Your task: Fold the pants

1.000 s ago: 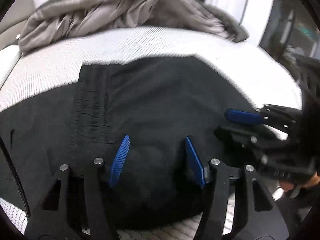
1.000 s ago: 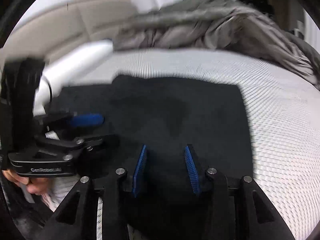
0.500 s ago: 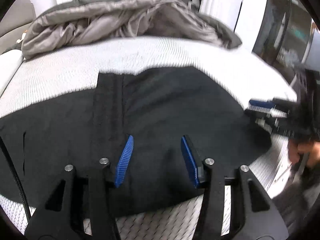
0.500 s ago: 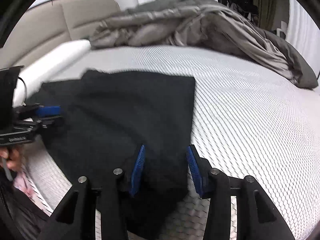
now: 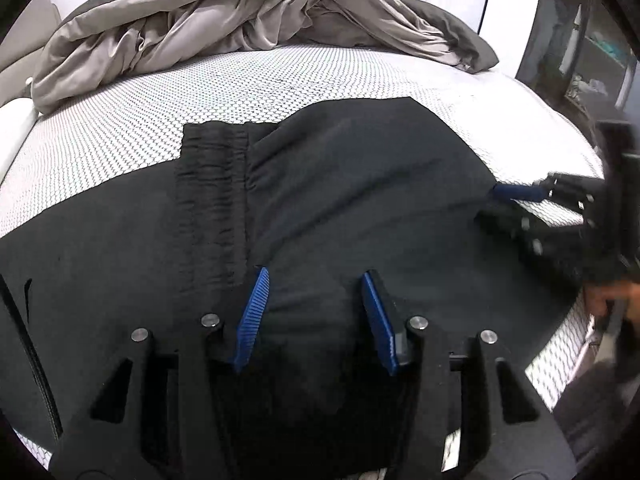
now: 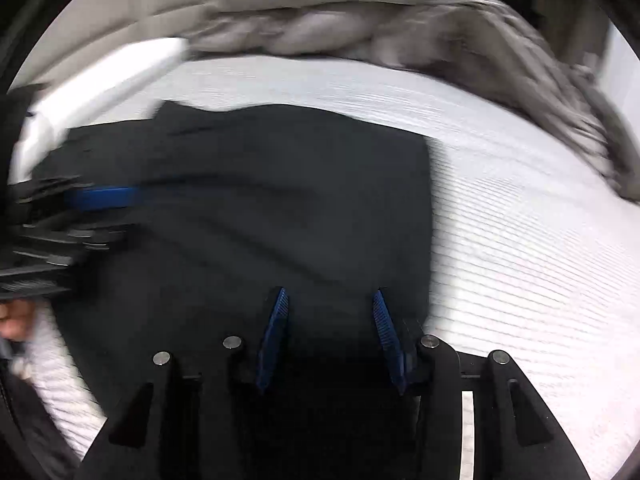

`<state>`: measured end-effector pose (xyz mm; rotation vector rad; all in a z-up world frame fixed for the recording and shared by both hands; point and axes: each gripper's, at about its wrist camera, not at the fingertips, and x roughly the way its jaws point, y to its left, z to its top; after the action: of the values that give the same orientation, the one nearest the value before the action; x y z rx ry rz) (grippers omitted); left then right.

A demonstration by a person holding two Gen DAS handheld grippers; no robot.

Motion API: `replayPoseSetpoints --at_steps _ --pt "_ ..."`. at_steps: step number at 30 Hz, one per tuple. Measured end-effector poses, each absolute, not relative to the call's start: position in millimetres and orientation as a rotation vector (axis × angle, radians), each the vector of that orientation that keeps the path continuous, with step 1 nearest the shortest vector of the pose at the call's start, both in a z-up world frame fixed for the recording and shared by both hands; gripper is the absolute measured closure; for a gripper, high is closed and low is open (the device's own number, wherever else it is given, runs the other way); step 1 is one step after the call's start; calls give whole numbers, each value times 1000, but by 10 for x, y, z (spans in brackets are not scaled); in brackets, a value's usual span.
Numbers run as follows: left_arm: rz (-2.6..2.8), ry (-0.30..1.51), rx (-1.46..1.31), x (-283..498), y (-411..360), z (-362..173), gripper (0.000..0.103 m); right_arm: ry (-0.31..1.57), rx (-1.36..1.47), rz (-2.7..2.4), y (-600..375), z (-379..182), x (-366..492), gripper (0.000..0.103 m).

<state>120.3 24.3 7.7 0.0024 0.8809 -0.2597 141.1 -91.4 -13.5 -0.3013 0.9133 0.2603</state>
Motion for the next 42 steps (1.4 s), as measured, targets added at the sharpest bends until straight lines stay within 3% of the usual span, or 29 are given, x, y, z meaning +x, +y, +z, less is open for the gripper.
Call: replayPoseSetpoints --at_steps 10,15,17,20,31,37,42 --pt "-249 812 -53 1188 151 395 57 822 -72 312 -1182 258 1224 57" --pt "-235 854 -156 1588 194 447 53 878 -143 393 -613 150 1584 57" --pt "-208 952 -98 1751 138 244 51 931 -132 405 -528 -65 1695 56" --pt "-223 943 45 1768 8 87 51 942 -210 431 -516 -252 1746 56" --pt "-211 897 39 1491 194 379 52 926 -195 248 -1245 -82 1767 53" --pt "-229 878 -50 1756 107 605 52 890 -134 340 -979 69 1808 53" --pt "-165 978 9 2073 61 252 52 920 -99 403 -623 -27 2017 53"
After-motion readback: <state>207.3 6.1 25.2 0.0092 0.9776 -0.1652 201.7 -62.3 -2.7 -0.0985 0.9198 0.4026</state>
